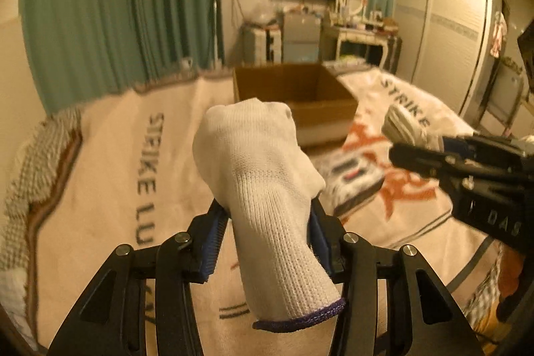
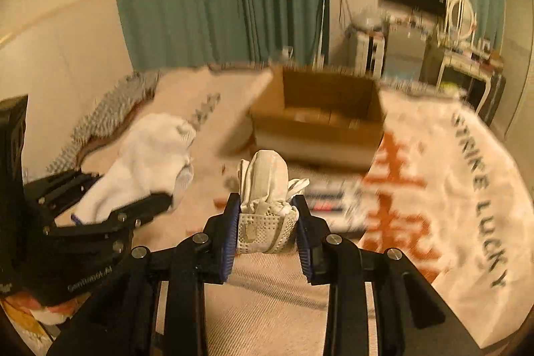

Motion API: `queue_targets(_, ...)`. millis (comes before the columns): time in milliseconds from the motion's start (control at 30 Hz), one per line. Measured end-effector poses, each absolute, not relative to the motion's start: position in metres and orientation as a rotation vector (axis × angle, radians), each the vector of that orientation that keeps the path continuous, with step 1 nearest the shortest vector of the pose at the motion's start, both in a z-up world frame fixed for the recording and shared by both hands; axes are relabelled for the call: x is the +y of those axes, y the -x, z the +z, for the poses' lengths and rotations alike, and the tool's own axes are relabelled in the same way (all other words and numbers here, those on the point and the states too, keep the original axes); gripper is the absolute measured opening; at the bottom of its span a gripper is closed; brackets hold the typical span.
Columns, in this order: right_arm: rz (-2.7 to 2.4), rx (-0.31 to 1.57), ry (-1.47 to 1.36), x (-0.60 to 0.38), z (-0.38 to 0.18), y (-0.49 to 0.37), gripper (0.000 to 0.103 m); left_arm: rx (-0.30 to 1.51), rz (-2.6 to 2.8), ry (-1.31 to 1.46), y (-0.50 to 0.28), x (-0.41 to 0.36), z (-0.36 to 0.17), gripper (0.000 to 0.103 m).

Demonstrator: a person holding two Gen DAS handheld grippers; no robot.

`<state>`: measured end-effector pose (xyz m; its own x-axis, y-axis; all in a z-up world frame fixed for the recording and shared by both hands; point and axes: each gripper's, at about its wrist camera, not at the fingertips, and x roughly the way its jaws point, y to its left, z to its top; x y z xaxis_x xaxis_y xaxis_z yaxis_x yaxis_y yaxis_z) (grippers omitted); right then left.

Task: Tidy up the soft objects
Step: 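Carry the glove and mesh item into the box and open both grippers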

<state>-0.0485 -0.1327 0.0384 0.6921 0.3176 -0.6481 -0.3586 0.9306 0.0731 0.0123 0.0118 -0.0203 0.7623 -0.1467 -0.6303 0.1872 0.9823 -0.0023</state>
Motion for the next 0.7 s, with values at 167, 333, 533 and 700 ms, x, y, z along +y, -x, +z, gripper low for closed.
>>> queue_targets(167,0.379,0.615,0.058,-0.147,0.088,0.038,0.030,0.623,-0.179,-0.067,-0.024,0.002,0.014,0.045)
queue_targets(333,0.353,0.539,0.091,-0.156,0.124,0.012,0.030,0.565,-0.176,-0.083,-0.052,-0.010,0.037,0.045)
queue_targets(533,0.339,0.510,0.081,-0.165,0.144,-0.044,0.030,0.531,-0.169,-0.105,-0.096,-0.020,0.047,0.045)
queue_targets(700,0.322,0.517,0.093,-0.165,0.138,-0.095,0.031,0.548,-0.169,-0.136,-0.148,-0.034,0.034,0.045)
